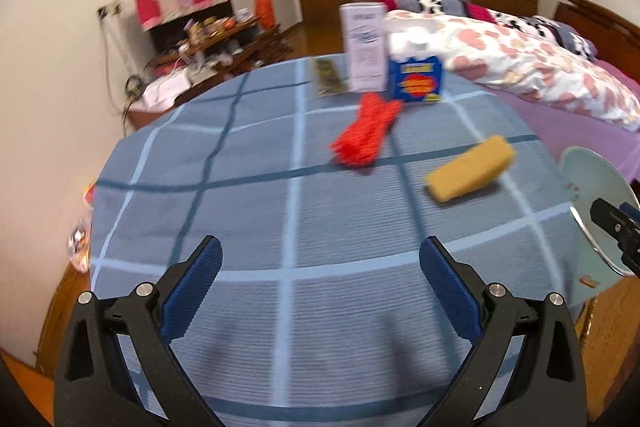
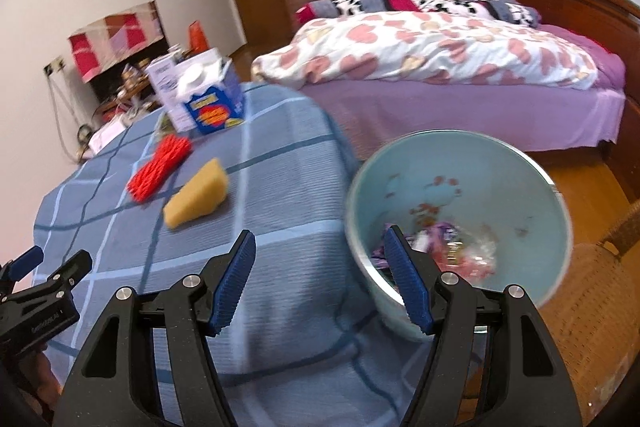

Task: Collect trash
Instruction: 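Grasp the yellow sponge on the table with the right tool, then grasp the red mesh rope bundle with the left tool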

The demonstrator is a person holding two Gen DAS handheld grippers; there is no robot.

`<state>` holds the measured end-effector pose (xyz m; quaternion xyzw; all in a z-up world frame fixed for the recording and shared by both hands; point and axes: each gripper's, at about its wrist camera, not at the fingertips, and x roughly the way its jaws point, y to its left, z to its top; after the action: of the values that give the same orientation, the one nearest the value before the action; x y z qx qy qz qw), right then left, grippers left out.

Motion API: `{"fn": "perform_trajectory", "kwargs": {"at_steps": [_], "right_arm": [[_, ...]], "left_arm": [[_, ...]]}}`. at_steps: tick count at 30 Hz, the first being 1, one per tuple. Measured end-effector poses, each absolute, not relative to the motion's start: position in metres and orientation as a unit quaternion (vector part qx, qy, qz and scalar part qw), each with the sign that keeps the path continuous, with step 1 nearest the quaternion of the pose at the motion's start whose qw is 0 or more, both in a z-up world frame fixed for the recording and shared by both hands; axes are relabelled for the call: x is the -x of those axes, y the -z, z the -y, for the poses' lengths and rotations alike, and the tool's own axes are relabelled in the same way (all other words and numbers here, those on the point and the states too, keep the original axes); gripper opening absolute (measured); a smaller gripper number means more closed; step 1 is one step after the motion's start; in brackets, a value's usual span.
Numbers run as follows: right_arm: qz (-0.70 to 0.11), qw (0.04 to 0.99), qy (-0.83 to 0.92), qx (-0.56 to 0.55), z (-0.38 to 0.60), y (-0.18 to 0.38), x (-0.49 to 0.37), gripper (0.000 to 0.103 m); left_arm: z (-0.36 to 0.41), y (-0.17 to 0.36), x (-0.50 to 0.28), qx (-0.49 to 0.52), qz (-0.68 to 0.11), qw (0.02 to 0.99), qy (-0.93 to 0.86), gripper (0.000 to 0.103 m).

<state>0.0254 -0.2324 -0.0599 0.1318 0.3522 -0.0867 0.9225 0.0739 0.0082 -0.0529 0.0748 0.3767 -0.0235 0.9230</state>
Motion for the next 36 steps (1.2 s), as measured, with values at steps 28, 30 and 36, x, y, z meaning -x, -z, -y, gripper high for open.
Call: {"fn": "perform_trajectory", "kwargs": {"at_steps": [28,30,36], "right_arm": [[-0.395,0.909,-0.009,-0.134,0.178,0.075,-0.143,0.029],[-0.382,0.915,-0.002,-0.129,0.18,0.069,-0.14,0.029],[-0.331,0.938,0.031,-0.096,0.2,0.04,-0.129,0.029]], "left_arm": [[-0.053,0.062,-0.143,-0.04,-0.392,0.919,0.015,0.097],[-0.043,0.06,-0.148,-0.044,-0.389,0.92,0.027,0.096],[0.0,0.055,-0.174,-0.072,-0.379,0.921,0.059,0.096]]}}
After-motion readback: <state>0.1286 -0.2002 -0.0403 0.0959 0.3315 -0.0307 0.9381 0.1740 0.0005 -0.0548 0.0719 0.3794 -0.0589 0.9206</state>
